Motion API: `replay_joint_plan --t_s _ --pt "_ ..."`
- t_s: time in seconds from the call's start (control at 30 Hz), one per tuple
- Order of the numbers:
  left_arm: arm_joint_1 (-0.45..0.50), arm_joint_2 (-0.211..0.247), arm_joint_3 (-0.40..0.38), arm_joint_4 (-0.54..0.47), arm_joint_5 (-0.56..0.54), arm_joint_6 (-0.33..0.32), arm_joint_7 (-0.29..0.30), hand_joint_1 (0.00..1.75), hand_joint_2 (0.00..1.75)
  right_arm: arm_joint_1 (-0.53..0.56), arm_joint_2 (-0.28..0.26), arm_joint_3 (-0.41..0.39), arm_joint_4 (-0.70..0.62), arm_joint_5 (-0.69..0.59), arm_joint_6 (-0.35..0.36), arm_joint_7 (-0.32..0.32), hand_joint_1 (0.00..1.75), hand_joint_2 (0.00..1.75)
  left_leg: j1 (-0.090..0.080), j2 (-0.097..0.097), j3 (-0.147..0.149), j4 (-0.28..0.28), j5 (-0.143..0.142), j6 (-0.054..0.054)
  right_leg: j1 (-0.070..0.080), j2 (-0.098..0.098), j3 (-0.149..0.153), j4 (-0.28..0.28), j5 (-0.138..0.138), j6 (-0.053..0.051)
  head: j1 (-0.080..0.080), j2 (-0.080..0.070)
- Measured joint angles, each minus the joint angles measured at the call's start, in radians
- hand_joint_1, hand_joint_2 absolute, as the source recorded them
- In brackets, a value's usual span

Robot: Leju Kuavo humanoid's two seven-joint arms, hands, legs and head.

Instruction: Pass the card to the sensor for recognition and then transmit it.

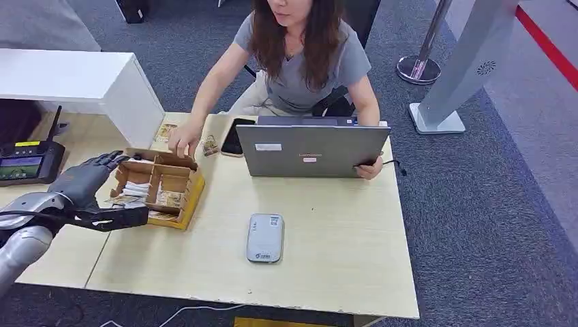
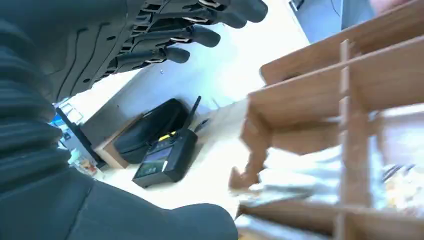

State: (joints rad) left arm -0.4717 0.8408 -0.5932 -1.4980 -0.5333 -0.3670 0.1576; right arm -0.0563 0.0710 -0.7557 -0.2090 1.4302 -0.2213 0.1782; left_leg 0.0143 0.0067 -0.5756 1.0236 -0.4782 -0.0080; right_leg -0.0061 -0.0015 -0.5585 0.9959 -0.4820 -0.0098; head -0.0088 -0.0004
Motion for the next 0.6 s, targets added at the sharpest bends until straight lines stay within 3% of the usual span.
replay_joint_plan --t_s 0.17,0.6 --pt "0.004 0.037 -0.018 -0.019 0.012 0.000 0.004 0.00 1.75 0.000 0.000 -0.001 0.000 0.001 0.000 0.002 0.00 1.75 0.000 0.000 0.000 0.000 0.000 0.000 0.000 0.000 0.000 0.000 0.000 0.000 0.000 0.000" --pt "0.052 0.067 -0.042 -0.022 0.015 0.012 0.010 0.00 1.75 -0.002 0.000 -0.001 0.000 0.016 0.000 0.003 0.00 1.75 0.000 0.000 0.000 0.000 0.000 0.000 0.000 0.000 0.000 0.000 0.000 0.000 0.000 0.000"
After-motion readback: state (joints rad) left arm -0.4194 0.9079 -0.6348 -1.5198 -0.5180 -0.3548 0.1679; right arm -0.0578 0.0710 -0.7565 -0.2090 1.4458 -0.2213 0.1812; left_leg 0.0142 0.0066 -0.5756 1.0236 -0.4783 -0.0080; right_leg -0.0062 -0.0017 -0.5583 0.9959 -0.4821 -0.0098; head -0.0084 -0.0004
